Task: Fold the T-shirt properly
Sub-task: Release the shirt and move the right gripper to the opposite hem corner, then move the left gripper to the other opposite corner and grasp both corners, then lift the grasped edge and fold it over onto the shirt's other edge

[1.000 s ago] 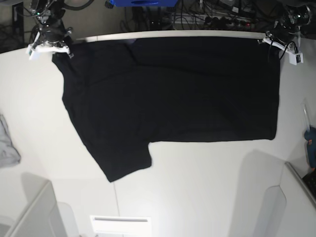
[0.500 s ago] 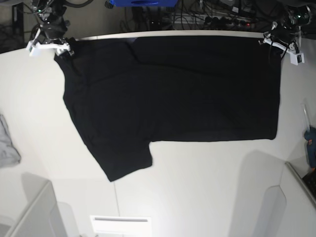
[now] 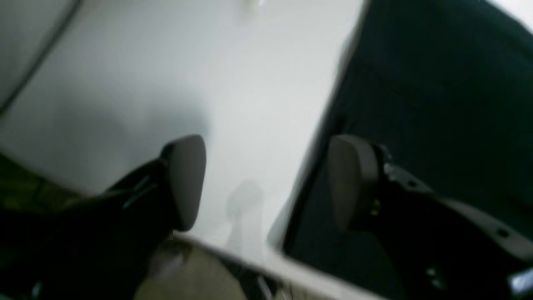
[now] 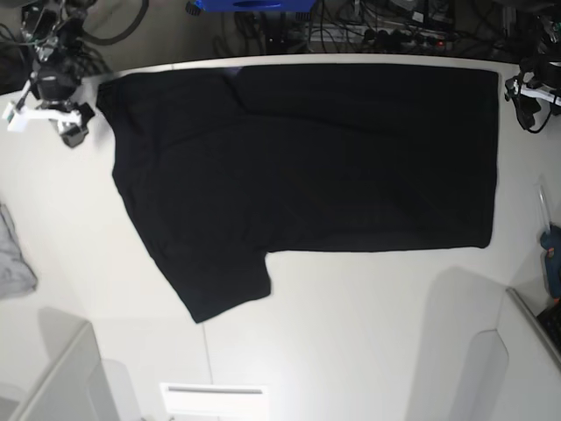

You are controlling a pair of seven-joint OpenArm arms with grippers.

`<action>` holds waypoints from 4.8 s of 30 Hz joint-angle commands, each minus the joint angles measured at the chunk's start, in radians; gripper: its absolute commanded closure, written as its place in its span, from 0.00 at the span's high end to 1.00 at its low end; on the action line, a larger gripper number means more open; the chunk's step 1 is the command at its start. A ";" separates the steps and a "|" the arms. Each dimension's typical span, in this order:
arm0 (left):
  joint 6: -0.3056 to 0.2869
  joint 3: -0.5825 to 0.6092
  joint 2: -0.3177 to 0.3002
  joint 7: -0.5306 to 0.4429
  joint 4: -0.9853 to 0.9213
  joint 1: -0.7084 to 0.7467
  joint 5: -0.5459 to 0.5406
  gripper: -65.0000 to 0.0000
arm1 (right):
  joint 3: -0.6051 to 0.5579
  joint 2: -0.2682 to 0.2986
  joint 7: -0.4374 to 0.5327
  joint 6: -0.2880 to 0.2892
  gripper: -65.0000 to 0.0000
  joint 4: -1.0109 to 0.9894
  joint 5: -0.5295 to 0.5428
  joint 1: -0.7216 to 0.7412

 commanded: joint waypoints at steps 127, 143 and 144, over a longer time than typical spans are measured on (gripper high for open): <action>0.002 0.459 -0.141 -0.282 -1.054 -0.912 0.609 0.12 | -0.885 0.117 0.423 0.436 0.00 -1.631 -0.127 1.206; -0.002 0.459 -0.141 -0.273 -0.884 -0.829 0.603 0.00 | -0.882 0.128 0.444 0.434 0.00 -1.517 -0.126 1.171; -0.004 0.459 -0.141 -0.273 -0.859 -0.820 0.603 0.00 | -0.880 0.137 0.444 0.434 0.00 -1.493 -0.124 1.159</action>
